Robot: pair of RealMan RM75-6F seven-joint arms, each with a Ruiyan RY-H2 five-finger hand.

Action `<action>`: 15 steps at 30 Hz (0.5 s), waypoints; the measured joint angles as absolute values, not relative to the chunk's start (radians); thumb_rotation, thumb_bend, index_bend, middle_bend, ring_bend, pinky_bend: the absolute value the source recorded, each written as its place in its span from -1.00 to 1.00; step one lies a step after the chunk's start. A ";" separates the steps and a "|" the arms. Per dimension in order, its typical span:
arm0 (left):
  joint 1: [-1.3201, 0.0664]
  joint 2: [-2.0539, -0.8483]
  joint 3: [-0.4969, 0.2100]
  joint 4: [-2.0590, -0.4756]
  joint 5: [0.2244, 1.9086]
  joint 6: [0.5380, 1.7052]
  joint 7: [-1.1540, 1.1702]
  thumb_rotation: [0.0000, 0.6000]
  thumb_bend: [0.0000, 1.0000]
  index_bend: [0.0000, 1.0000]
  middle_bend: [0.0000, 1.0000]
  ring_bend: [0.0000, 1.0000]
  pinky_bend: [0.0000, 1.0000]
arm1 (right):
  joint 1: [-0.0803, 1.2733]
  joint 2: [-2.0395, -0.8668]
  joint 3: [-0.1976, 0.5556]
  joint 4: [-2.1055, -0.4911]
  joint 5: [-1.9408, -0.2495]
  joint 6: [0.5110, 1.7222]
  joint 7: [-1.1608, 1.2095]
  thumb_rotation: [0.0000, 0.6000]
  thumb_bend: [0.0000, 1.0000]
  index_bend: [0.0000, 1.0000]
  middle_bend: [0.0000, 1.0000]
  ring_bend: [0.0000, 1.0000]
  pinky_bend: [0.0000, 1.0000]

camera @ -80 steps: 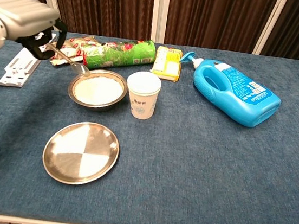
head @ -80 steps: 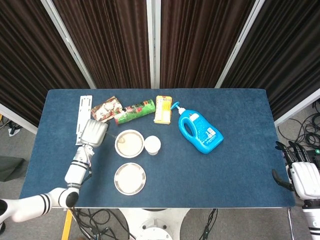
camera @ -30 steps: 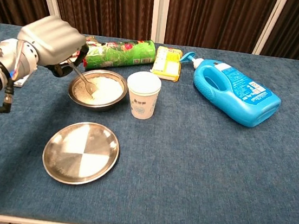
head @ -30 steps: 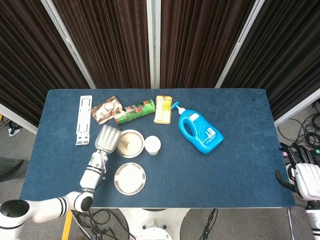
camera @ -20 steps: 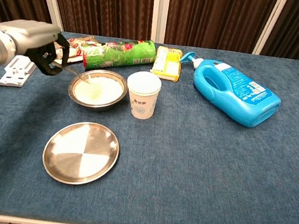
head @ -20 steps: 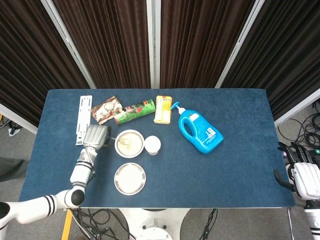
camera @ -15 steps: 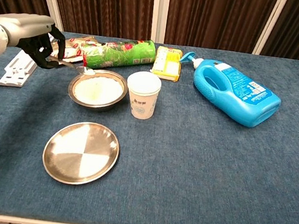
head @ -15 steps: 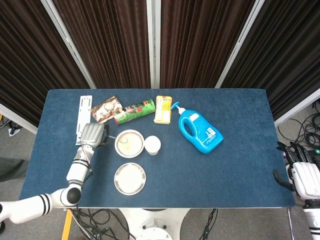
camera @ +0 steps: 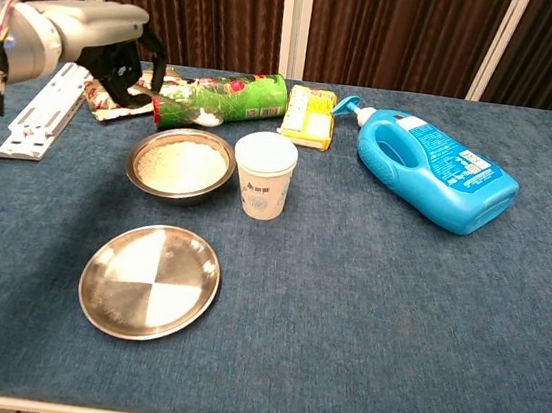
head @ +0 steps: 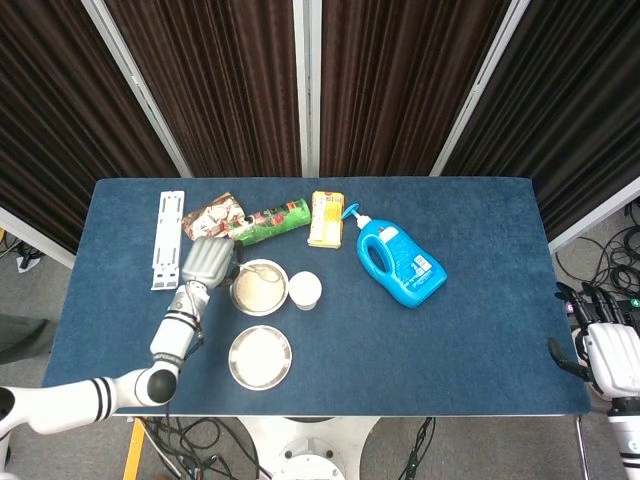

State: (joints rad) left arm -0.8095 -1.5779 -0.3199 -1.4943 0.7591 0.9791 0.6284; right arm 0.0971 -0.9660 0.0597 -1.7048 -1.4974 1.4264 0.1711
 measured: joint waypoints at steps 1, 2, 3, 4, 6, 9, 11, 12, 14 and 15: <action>-0.818 -1.579 -0.322 -1.498 0.754 0.983 0.637 1.00 -0.05 0.20 0.91 0.90 1.00 | 0.097 -0.966 0.060 -1.704 -1.497 1.427 0.172 1.00 -0.41 -0.84 -0.58 -1.00 -1.00; -0.830 -1.580 -0.324 -1.502 0.750 0.987 0.651 1.00 -0.05 0.21 0.91 0.90 1.00 | 0.097 -0.965 0.060 -1.704 -1.496 1.427 0.173 1.00 -0.41 -0.84 -0.58 -1.00 -1.00; -0.839 -1.581 -0.324 -1.504 0.747 0.991 0.662 1.00 -0.05 0.21 0.91 0.90 1.00 | 0.097 -0.965 0.060 -1.702 -1.495 1.426 0.174 1.00 -0.41 -0.84 -0.58 -1.00 -1.00; -0.847 -1.583 -0.323 -1.506 0.746 0.995 0.673 1.00 -0.05 0.20 0.91 0.90 1.00 | 0.097 -0.965 0.061 -1.701 -1.494 1.426 0.175 1.00 -0.41 -0.84 -0.58 -1.00 -1.00; -0.866 -1.589 -0.318 -1.508 0.743 1.005 0.704 1.00 -0.05 0.20 0.91 0.90 1.00 | 0.097 -0.964 0.061 -1.699 -1.492 1.424 0.178 1.00 -0.41 -0.84 -0.58 -1.00 -1.00; -0.893 -1.607 -0.302 -1.509 0.744 1.023 0.756 1.00 -0.05 0.20 0.91 0.90 1.00 | 0.095 -0.965 0.061 -1.695 -1.491 1.425 0.183 1.00 -0.41 -0.84 -0.58 -1.00 -1.00; -0.914 -1.627 -0.286 -1.510 0.745 1.038 0.790 1.00 -0.05 0.20 0.91 0.90 1.00 | 0.094 -0.966 0.061 -1.692 -1.489 1.425 0.186 1.00 -0.41 -0.84 -0.58 -1.00 -1.00; -0.923 -1.635 -0.279 -1.511 0.746 1.044 0.802 1.00 -0.05 0.20 0.91 0.90 1.00 | 0.094 -0.966 0.061 -1.691 -1.488 1.425 0.187 1.00 -0.41 -0.84 -0.58 -1.00 -1.00; -0.937 -1.649 -0.265 -1.514 0.747 1.054 0.824 1.00 -0.05 0.20 0.91 0.90 1.00 | 0.092 -0.966 0.060 -1.688 -1.487 1.425 0.189 1.00 -0.41 -0.84 -0.58 -1.00 -1.00; -0.942 -1.654 -0.261 -1.513 0.748 1.057 0.832 1.00 -0.05 0.20 0.91 0.90 1.00 | 0.091 -0.966 0.059 -1.687 -1.487 1.426 0.190 1.00 -0.41 -0.84 -0.58 -1.00 -1.00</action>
State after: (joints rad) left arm -0.9417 -1.6539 -0.2608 -1.5135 0.7483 1.0571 0.8322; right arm 0.0909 -0.9656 0.0594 -1.6871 -1.4867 1.4258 0.1905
